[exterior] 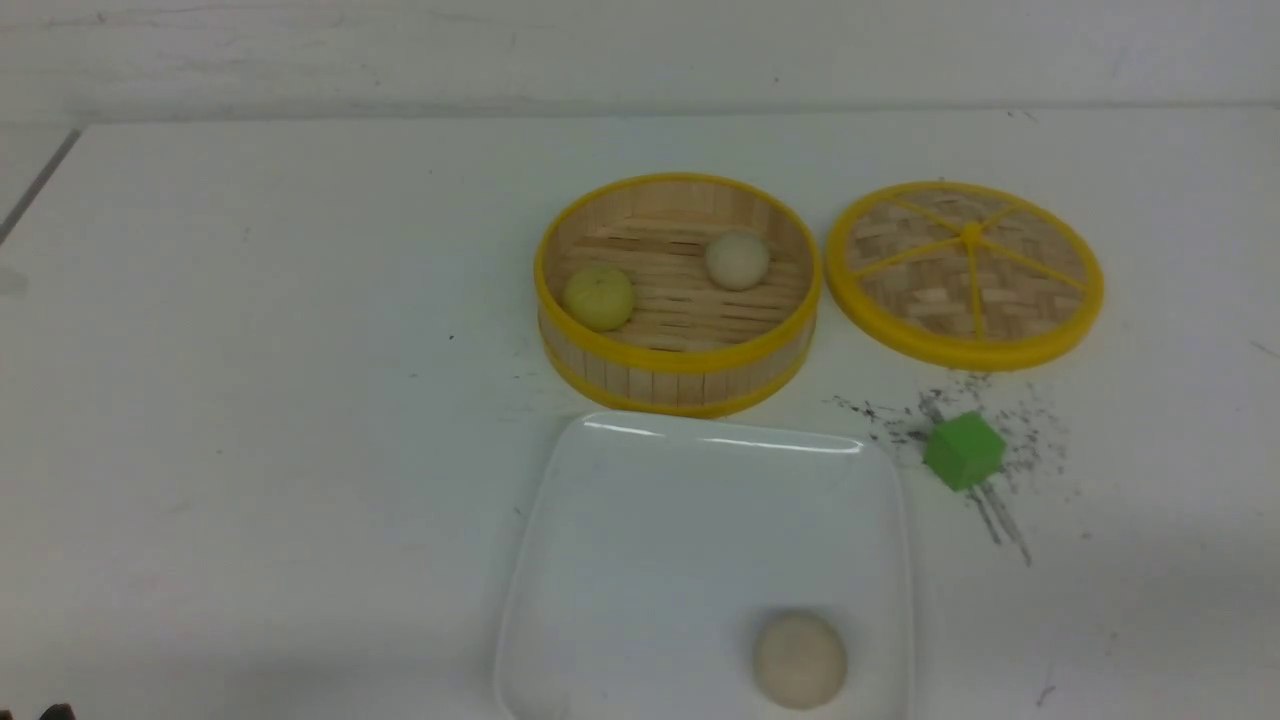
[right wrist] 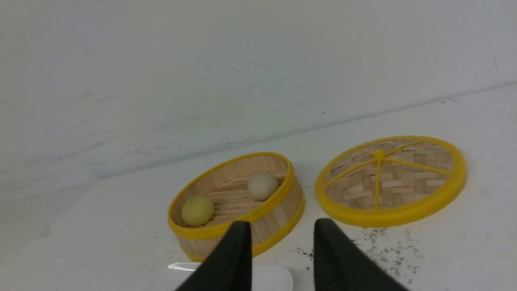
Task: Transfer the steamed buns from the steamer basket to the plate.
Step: Use the right arm to grab the steamed stuffed bun that is closest to it
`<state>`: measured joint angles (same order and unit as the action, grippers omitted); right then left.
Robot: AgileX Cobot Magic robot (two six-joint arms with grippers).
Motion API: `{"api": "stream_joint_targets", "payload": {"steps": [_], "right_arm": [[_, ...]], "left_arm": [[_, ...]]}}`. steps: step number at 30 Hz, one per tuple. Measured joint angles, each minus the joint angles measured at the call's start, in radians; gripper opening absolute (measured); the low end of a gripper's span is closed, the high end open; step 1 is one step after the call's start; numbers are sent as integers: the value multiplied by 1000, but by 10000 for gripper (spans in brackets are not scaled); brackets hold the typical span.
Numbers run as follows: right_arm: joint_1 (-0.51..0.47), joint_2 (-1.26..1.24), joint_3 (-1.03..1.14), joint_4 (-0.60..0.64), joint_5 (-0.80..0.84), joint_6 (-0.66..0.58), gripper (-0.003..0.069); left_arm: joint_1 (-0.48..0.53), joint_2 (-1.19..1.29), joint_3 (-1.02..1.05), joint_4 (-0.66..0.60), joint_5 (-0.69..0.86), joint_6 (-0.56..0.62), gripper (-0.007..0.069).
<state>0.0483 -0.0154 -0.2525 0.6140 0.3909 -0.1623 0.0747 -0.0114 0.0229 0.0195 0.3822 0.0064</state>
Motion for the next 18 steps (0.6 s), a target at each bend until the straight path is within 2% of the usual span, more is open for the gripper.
{"api": "stream_joint_targets", "payload": {"steps": [12, 18], "right_arm": [[0, 0, -1, 3, 46, 0, 240], [0, 0, -1, 56, 57, 2, 240]], "left_arm": [[0, 0, 0, 23, 0, 0, 241], [0, 0, 0, 25, 0, 0, 241]]}}
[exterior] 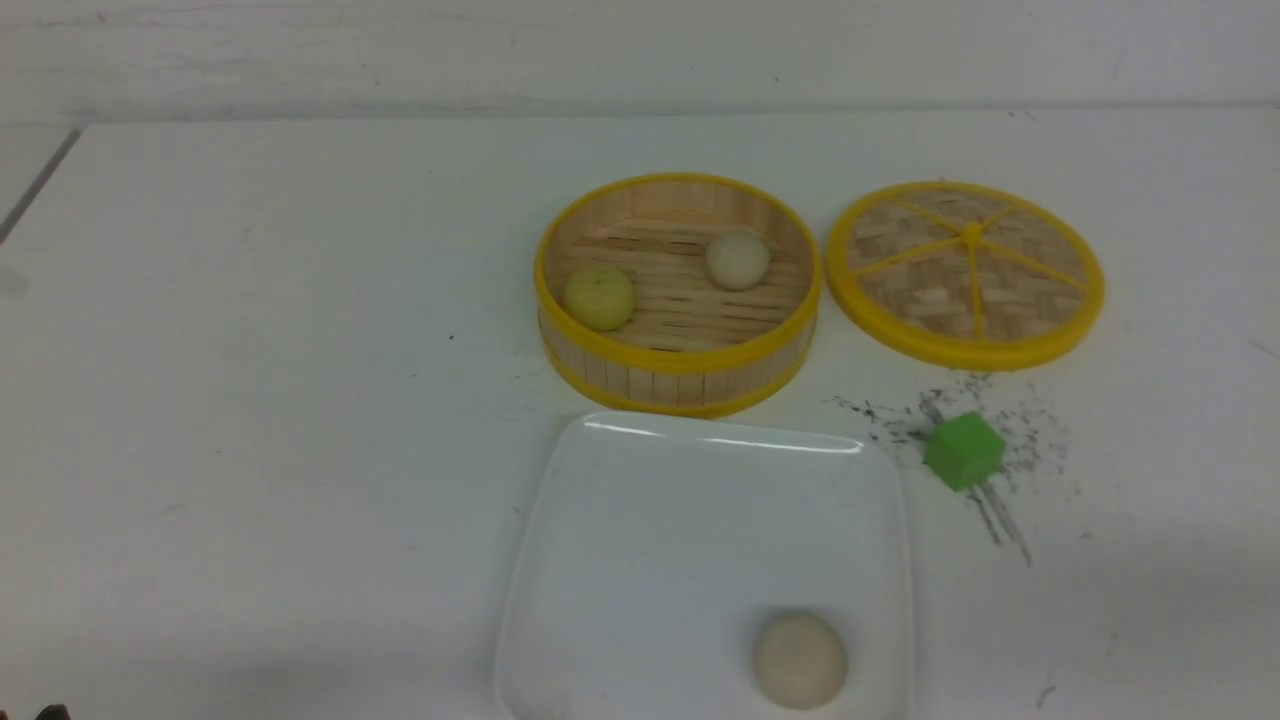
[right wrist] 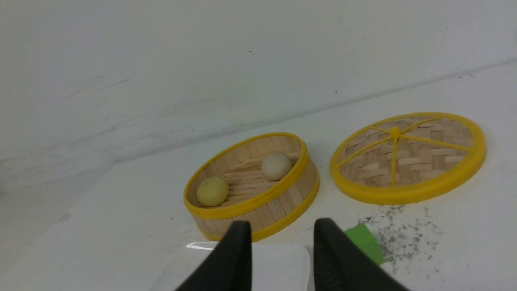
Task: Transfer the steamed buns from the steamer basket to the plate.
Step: Use the right arm to grab the steamed stuffed bun that is closest to it
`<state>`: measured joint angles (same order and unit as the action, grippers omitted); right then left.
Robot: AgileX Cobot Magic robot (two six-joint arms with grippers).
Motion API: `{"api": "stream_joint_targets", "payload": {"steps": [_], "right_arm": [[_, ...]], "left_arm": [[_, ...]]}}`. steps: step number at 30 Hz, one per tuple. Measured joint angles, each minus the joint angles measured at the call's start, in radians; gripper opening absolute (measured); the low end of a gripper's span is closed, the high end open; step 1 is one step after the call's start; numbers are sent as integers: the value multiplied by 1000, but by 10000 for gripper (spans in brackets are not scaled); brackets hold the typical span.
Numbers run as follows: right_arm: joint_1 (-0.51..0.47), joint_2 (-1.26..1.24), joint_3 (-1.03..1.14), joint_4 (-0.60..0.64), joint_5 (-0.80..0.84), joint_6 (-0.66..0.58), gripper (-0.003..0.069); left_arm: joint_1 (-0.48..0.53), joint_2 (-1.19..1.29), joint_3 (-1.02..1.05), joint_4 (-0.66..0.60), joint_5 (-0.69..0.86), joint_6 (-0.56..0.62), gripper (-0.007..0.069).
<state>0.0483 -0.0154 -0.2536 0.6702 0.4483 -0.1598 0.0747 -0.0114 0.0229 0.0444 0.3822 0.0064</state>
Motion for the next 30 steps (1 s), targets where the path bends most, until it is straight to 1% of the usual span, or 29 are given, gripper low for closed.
{"api": "stream_joint_targets", "payload": {"steps": [2, 3, 5, 6, 8, 10, 11, 12, 15, 18, 19, 21, 22, 23, 27, 29, 30], "right_arm": [[0, 0, 0, 21, 20, -20, 240], [0, 0, 0, 27, 32, -33, 240], [0, 0, -2, 60, 69, -106, 240], [0, 0, -2, 60, 73, -106, 240], [0, 0, -24, 111, 108, -215, 240], [0, 1, -55, 166, 116, -297, 240], [0, 8, -81, 207, 117, -337, 240], [0, 24, -100, 228, 118, -359, 240], [0, 113, -180, 267, 139, -416, 240], [0, 230, -269, 271, 182, -473, 240], [0, 240, -276, 271, 182, -476, 240], [0, 369, -375, 271, 222, -518, 240], [0, 392, -394, 271, 230, -522, 240], [0, 472, -460, 271, 248, -529, 240], [0, 708, -660, 268, 330, -543, 240], [0, 771, -717, 260, 365, -546, 240], [0, 838, -786, 241, 412, -549, 240]], "left_arm": [[0, 0, 0, -4, -10, 0, 241], [0, 0, 2, -16, -19, 0, 241], [0, 0, 5, -73, -65, 0, 241], [0, 0, 7, -73, -71, 0, 241], [0, 0, 7, -203, -162, -25, 241], [0, 0, 7, -355, -255, -83, 241], [0, 0, 7, -457, -308, -137, 241], [0, 0, 7, -523, -346, -165, 241], [0, 0, 7, -718, -406, -220, 241], [0, 0, 5, -849, -421, -233, 241], [0, 0, 5, -864, -422, -234, 241], [0, 0, 5, -919, -428, -234, 241], [0, 0, 3, -925, -429, -234, 241], [0, 0, -8, -934, -430, -235, 239], [0, 0, -106, -931, -444, -239, 239], [0, 0, -144, -919, -445, -231, 239], [0, 0, -212, -870, -423, -197, 239]]}}
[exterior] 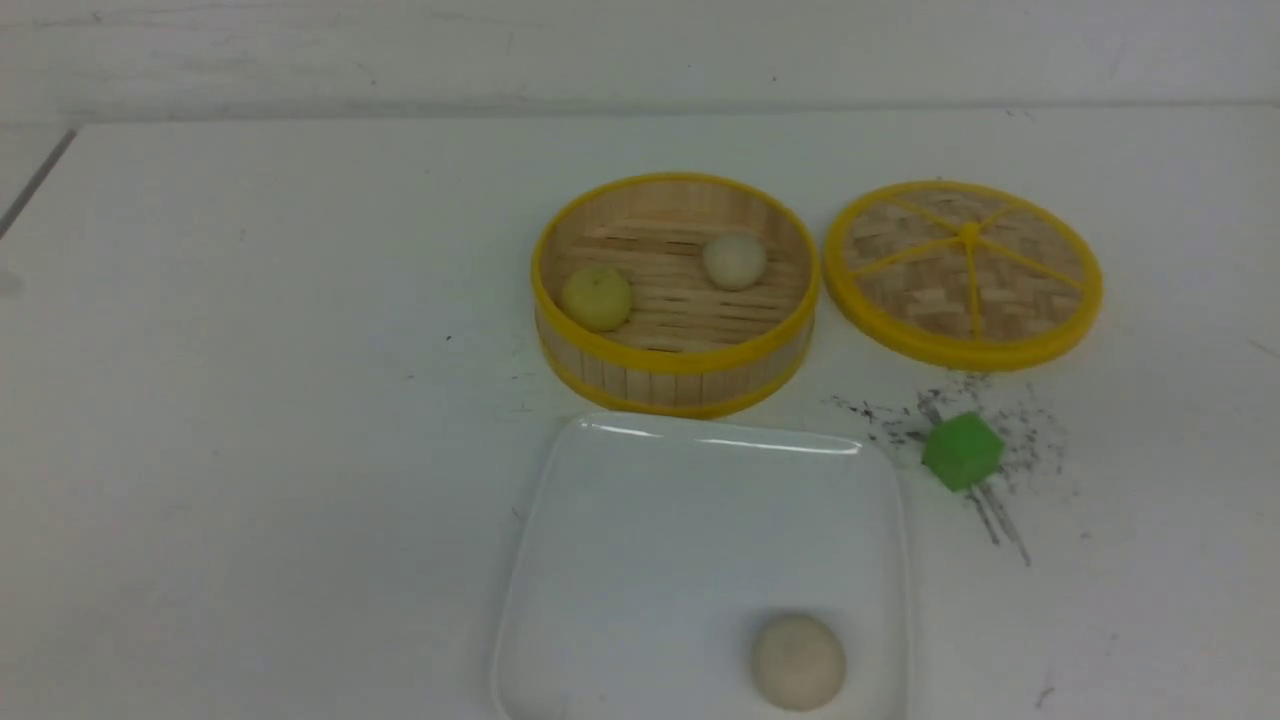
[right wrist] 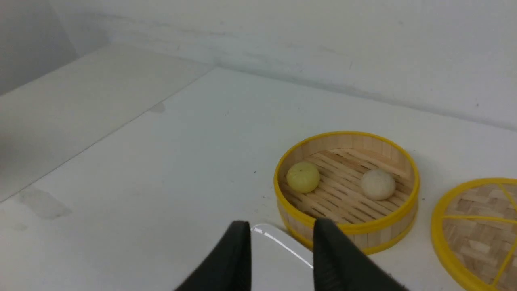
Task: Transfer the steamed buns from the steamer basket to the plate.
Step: Use the right arm to grab the steamed stuffed bun that is closest to it
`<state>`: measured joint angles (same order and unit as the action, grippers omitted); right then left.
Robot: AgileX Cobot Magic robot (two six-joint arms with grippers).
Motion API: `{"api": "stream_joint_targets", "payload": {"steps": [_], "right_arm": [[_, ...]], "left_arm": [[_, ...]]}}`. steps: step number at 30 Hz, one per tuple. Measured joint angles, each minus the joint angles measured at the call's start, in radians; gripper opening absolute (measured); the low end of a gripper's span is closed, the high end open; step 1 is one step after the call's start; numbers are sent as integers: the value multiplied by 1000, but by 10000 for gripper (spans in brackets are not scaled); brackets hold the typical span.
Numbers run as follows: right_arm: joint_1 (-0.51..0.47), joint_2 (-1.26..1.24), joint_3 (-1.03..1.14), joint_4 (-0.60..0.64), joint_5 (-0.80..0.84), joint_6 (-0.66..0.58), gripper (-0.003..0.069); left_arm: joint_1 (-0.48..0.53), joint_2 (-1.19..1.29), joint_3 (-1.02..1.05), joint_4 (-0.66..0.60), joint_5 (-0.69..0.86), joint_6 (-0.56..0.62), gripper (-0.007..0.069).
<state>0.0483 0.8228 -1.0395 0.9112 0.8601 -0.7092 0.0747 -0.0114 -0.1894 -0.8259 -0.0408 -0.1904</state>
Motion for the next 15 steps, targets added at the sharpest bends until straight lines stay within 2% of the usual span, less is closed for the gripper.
{"api": "stream_joint_targets", "payload": {"steps": [7, 12, 15], "right_arm": [[0, 291, -285, -104, 186, 3, 240], [4, 505, -428, -122, 251, 10, 240], [42, 638, -510, -163, 268, -59, 240]], "left_arm": [[0, 201, -279, 231, 335, 231, 239], [0, 347, -373, 259, 471, 297, 239], [0, 389, -401, 262, 523, 381, 239]]}}
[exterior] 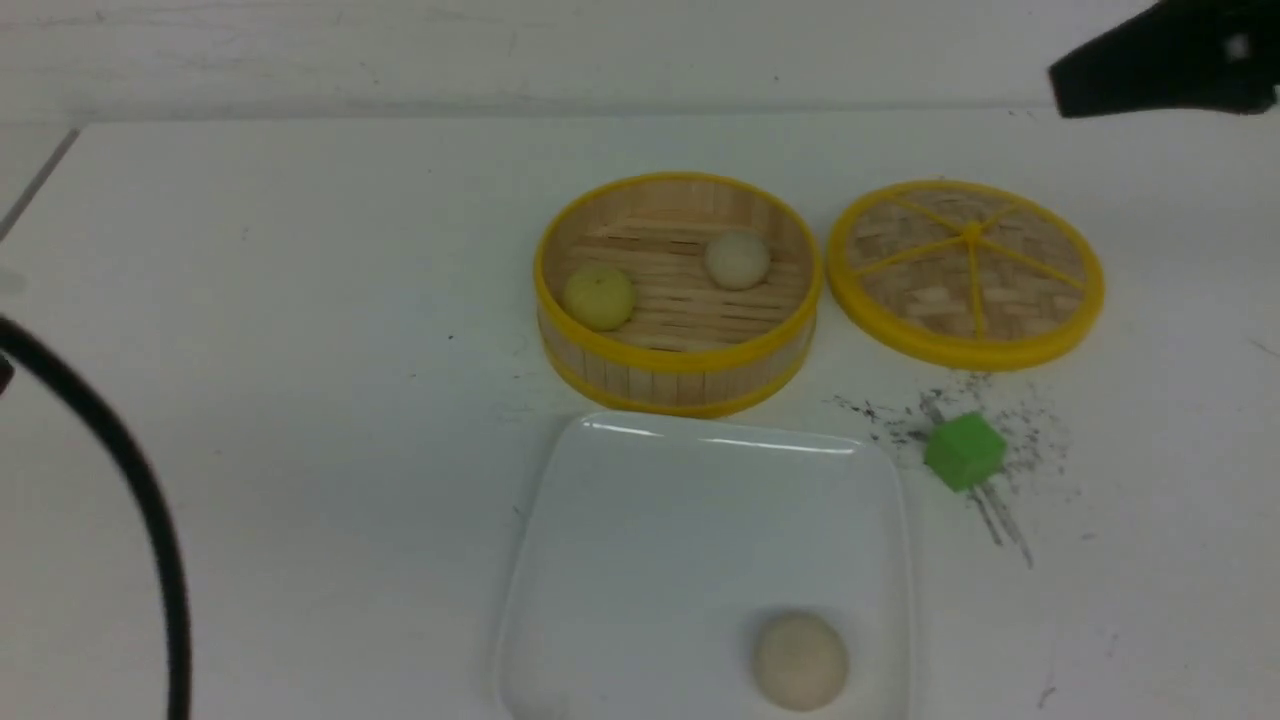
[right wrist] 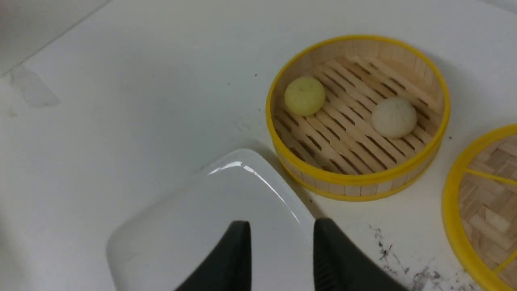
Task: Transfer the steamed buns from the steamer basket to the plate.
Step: Use the right arm to grab the steamed stuffed bun that is closest to it
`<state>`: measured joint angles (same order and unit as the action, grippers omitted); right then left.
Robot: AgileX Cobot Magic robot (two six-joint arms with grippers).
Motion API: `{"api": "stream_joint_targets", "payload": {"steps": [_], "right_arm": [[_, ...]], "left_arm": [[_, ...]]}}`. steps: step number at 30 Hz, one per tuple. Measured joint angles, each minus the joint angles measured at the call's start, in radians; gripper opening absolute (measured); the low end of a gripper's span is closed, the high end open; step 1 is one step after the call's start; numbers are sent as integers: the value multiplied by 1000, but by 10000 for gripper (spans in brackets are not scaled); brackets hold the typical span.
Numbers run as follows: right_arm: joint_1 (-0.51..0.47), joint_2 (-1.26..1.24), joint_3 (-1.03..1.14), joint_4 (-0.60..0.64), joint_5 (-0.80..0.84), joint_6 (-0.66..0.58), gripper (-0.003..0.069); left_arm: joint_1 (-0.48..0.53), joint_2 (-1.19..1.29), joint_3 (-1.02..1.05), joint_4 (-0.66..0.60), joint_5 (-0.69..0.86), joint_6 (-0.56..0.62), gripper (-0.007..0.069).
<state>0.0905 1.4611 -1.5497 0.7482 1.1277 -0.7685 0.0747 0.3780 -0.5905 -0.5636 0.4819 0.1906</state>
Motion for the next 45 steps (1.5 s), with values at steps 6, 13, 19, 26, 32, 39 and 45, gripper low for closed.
{"api": "stream_joint_targets", "payload": {"steps": [6, 13, 19, 26, 32, 39, 45], "right_arm": [[107, 236, -208, -140, 0, -42, 240], [147, 607, -566, -329, 79, 27, 240], [146, 781, -747, -343, 112, 33, 240], [147, 965, -901, -346, 108, -29, 240], [152, 1021, -913, -318, 40, -101, 240], [182, 1026, -918, -346, -29, -146, 240], [187, 1033, -918, -345, -69, -166, 240]], "left_arm": [[0, 8, -10, -27, 33, 91, 239], [0, 8, -10, -23, 118, 111, 239], [0, 8, -10, -15, 140, 129, 239], [0, 8, -10, -15, 144, 130, 239], [0, 8, -10, -14, 145, 133, 239], [0, 8, -10, -13, 147, 154, 239], [0, 11, -10, -12, 148, 158, 239]]}}
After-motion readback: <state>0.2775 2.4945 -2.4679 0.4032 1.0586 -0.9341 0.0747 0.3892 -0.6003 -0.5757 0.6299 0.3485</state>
